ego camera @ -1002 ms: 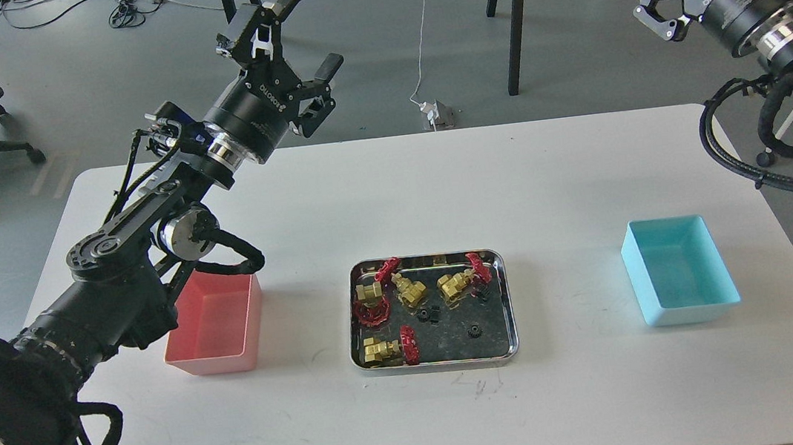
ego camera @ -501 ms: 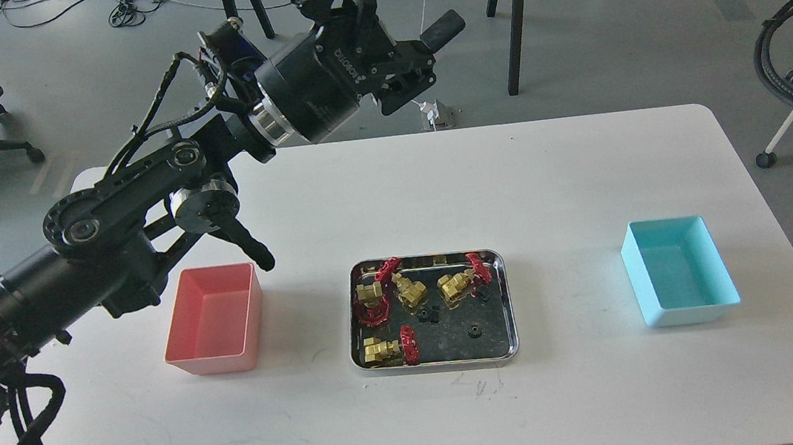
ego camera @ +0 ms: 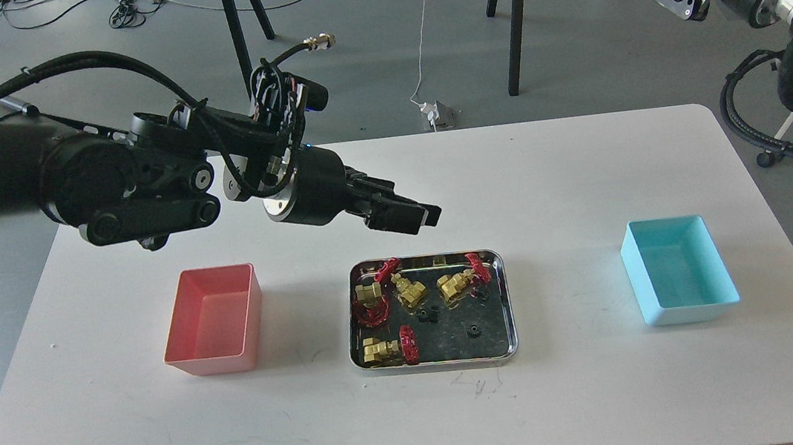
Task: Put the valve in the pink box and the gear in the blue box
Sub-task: 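Lower the left gripper onto a brass valve with red handle and grasp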
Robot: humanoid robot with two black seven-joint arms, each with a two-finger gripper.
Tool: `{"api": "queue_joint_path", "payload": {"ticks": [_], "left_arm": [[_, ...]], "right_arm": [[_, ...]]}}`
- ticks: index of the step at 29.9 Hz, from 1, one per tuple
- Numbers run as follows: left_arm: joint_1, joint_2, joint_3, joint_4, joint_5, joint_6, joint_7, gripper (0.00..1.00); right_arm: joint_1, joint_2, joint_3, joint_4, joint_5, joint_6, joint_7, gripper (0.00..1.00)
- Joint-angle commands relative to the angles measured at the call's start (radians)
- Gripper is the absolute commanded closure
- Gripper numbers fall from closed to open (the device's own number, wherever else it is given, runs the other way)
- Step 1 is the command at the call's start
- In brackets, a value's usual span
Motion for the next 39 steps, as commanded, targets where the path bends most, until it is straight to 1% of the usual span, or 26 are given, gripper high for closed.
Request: {"api": "queue_joint_path", "payload": {"ticks": [1,3,5,11,16,20,25,29,36,39], "left_arm": [[-0.004,-0.119,0.194,0.032,0.055,0.164,0.000,0.07],[0.016,-0.168,0.245,0.060,0.058,0.194,0.000,0.07],[0.063,-0.181,0.255,0.081,0.059,0.205,0.000,0.07],[0.162,-0.182,0.261,0.166,0.110,0.225,0.000,0.08],[0.250,-0.185,0.261,0.245,0.122,0.225,0.000,0.08],[0.307,-0.185,0.262,0.285,0.140,0.225,0.000,0.09],[0.353,-0.184,0.256,0.325,0.171,0.227,0.000,0.15],[0.384,-0.185,0.256,0.367,0.171,0.245,0.000,0.21],[0.393,-0.184,0.253,0.371,0.171,0.247,0.000,0.29],[0.393,-0.184,0.253,0.374,0.171,0.247,0.000,0.34]], "right_arm": [[0.040,0.039,-0.010,-0.001,0.000,-0.085,-0.071,0.00],[0.052,0.063,-0.009,-0.001,0.000,-0.097,-0.100,0.00],[0.065,0.083,-0.009,-0.001,0.000,-0.099,-0.112,0.00],[0.068,0.100,-0.005,-0.012,-0.001,-0.099,-0.112,0.00],[0.055,0.105,-0.007,-0.013,0.000,-0.102,-0.112,0.00],[0.051,0.105,-0.010,-0.013,-0.001,-0.102,-0.112,0.00],[0.049,0.105,-0.010,-0.013,0.000,-0.103,-0.112,0.00],[0.042,0.105,-0.012,-0.012,-0.001,-0.103,-0.112,0.00],[0.035,0.105,-0.012,-0.012,0.000,-0.105,-0.112,0.00],[0.034,0.105,-0.012,-0.012,-0.001,-0.105,-0.111,0.00]]}}
